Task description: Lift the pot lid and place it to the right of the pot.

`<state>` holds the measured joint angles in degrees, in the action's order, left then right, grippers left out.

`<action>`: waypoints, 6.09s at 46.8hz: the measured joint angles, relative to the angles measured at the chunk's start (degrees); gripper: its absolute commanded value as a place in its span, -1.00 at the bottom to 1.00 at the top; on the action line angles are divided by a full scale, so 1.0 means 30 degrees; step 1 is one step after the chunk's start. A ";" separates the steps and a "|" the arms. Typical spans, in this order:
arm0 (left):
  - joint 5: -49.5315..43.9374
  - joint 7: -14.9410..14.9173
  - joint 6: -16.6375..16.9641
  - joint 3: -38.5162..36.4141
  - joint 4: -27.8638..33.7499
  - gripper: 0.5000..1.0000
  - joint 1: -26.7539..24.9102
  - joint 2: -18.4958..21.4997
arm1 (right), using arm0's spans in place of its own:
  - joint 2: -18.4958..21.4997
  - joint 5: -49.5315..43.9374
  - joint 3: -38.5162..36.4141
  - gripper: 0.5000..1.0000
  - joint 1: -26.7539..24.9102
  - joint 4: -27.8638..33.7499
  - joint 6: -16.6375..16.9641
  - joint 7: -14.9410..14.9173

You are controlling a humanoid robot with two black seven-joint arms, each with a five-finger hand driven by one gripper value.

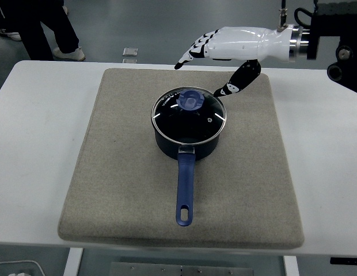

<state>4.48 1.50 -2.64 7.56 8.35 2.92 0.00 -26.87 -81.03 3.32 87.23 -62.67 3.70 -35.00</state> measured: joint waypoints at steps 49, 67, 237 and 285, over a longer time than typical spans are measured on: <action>0.0000 0.0000 0.0000 0.0000 0.0000 1.00 -0.0003 0.0000 | 0.1653 -0.0968 0.0124 0.61 -0.1575 0.0945 -0.2025 0.0001; 0.0000 -0.0001 0.0000 -0.0001 0.0000 1.00 -0.0007 0.0000 | 0.1895 -0.1259 0.0352 0.62 -0.1972 0.1371 -0.2457 0.0001; 0.0000 0.0000 0.0000 0.0000 0.0000 1.00 0.0007 0.0000 | 0.4174 0.0888 0.0084 -1.00 -0.3071 0.4199 0.1225 -0.0001; 0.0000 -0.0001 0.0000 -0.0001 0.0000 1.00 0.0000 0.0000 | 0.4310 0.0908 0.0005 -1.00 -0.1618 0.4254 0.1254 -0.0004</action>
<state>4.48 1.49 -2.64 7.56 8.35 2.92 0.00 -13.94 -78.31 3.33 82.38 -49.91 7.46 -35.01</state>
